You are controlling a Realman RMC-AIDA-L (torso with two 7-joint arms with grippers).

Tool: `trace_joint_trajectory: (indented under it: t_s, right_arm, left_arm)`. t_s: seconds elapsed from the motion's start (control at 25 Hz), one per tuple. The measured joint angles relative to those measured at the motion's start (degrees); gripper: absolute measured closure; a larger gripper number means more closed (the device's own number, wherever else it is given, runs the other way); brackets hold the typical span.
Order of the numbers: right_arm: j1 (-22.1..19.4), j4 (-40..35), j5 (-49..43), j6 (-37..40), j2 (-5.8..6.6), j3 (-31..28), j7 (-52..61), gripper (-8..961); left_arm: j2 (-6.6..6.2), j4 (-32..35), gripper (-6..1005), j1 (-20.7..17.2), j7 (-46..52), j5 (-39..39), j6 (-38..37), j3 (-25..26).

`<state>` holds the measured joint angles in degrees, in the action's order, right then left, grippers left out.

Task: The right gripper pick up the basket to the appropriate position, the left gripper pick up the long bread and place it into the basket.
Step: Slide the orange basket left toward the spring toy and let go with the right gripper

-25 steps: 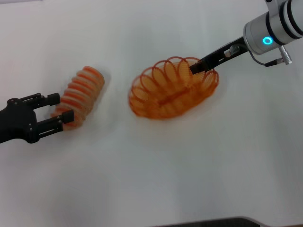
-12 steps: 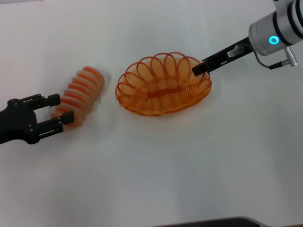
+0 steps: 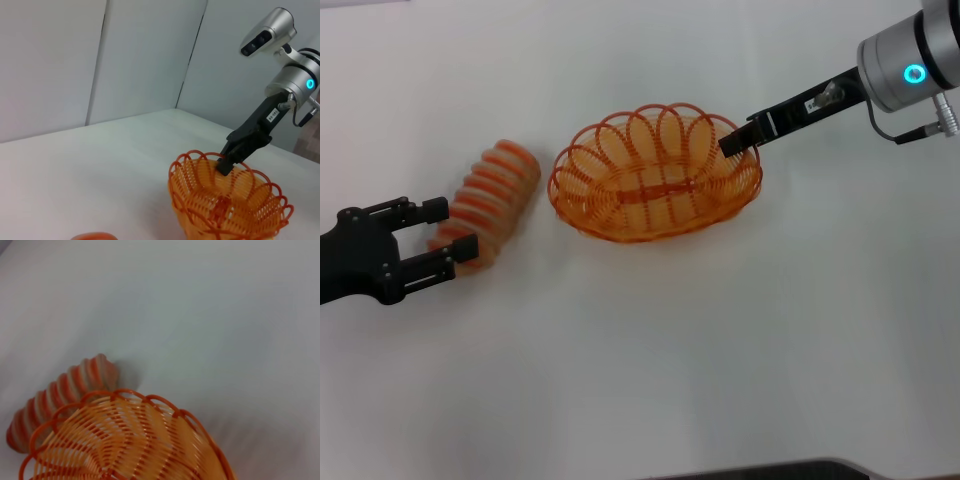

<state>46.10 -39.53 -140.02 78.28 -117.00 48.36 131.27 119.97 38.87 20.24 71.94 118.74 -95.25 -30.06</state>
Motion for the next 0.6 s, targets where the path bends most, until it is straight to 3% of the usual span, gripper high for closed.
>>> trace_joint_trajectory:
  t_s: [0.28,0.6]
  right_arm:
    - [-0.41,0.44,0.04,-1.02,-0.44,-0.88,0.80,880]
    - [-0.51,0.91,0.54,-3.86,-1.73,-0.56,-0.60,872]
  left_arm:
    - [0.00,0.07,344,0.08,-0.05,0.00,0.37,0.00]
    - [0.02,0.07,342,0.14,-0.46,0.00,0.54,-0.09]
